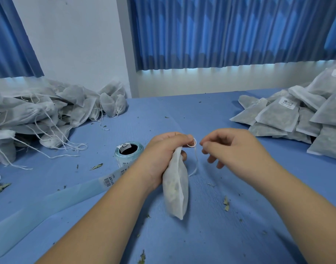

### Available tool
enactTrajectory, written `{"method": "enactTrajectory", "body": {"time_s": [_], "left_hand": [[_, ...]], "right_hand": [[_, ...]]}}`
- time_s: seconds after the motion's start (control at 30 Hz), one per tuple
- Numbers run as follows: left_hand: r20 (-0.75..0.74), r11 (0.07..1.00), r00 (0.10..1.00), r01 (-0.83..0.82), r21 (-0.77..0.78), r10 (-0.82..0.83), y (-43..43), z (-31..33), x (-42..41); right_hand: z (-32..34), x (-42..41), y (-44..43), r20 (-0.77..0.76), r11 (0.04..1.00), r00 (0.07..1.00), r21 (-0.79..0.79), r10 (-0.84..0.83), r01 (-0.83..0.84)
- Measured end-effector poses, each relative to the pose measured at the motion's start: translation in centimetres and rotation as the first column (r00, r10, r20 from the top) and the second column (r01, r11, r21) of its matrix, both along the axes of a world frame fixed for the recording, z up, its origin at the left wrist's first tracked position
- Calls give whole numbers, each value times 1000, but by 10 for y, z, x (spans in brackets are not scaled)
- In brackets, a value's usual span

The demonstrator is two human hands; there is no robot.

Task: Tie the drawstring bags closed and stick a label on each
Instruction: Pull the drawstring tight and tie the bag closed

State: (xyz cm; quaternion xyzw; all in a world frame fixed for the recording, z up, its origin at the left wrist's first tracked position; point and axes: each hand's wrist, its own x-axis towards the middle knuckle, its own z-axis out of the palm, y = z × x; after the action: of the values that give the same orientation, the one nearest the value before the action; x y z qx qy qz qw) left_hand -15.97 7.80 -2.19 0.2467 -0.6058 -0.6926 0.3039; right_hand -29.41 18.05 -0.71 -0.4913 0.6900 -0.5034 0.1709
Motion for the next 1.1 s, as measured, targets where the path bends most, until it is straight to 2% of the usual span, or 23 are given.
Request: {"method": "enactTrajectory", "body": {"time_s": [0.1, 0.8, 1.1], "left_hand": [[22, 999, 1000, -3, -33, 4, 1, 0, 0], [70, 984, 995, -56, -168, 68, 5, 1, -2], [118, 995, 993, 16, -95, -5, 6, 4, 1]], "right_hand": [[3, 5, 1, 91, 998, 995, -58, 35, -30], [-2, 9, -1, 41, 1000, 999, -3, -29, 30], [-1, 6, -1, 111, 1000, 994, 4, -8, 7]]}}
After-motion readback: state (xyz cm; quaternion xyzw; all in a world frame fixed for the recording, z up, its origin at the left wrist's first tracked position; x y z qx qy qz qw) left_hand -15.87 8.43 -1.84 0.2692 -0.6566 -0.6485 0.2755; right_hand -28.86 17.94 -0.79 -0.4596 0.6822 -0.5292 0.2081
